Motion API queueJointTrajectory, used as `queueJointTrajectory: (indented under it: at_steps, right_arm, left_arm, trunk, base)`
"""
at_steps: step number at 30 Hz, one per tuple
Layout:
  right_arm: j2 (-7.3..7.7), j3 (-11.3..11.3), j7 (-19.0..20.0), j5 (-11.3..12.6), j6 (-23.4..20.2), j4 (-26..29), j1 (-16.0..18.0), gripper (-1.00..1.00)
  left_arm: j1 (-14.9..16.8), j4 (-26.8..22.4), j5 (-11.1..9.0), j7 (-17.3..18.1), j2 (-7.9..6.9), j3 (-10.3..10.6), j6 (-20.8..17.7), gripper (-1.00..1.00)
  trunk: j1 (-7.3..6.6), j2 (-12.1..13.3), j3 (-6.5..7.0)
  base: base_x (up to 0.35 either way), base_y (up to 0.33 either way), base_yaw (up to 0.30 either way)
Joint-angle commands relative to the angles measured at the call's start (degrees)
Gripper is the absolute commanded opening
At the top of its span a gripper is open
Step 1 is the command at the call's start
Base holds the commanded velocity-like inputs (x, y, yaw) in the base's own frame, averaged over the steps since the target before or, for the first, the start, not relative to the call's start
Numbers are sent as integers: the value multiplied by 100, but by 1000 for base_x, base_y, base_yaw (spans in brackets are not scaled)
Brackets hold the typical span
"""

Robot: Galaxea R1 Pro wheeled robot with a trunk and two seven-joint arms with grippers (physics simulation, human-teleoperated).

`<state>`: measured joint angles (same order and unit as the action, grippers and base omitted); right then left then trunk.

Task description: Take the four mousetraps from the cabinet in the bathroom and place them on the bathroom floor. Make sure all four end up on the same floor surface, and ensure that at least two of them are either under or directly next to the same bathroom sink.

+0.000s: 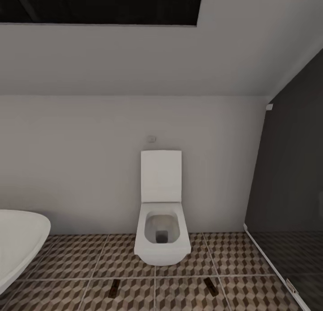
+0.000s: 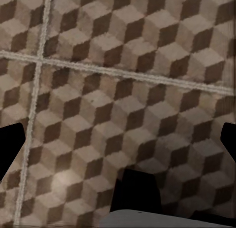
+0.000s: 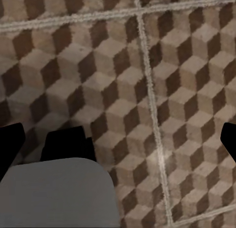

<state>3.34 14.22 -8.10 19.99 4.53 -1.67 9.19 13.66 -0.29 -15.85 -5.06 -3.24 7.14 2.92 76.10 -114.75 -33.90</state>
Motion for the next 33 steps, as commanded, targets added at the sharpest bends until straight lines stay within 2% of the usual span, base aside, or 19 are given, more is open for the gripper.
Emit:
queueJointTrajectory:
  at_steps: [1, 12, 23, 33]
  right_arm:
    - [-13, 47, 5, 23, 34, -18, 1, 100]
    - [-123, 46, 33, -110, 65, -17, -20, 100]
    - [-139, 46, 42, -134, 77, -17, -23, 100]
    - [-139, 46, 61, -144, 75, -17, -27, 100]
  left_arm:
    - [-7, 2, -49, -12, 13, 49, 15, 100]
    - [-71, 2, -49, -12, 71, 50, 16, 100]
    - [-104, -3, -46, -12, 77, 51, 16, 100]
    - [-108, -6, -35, -12, 78, 51, 23, 100]
  trunk:
    - [-24, 38, 12]
    - [-265, 480, 210]
    - [-507, 921, 400]
    - [-726, 1322, 510]
  base:
    - [0, 0, 0]
    - [0, 0, 0]
    - [0, 0, 0]
    - [0, 0, 0]
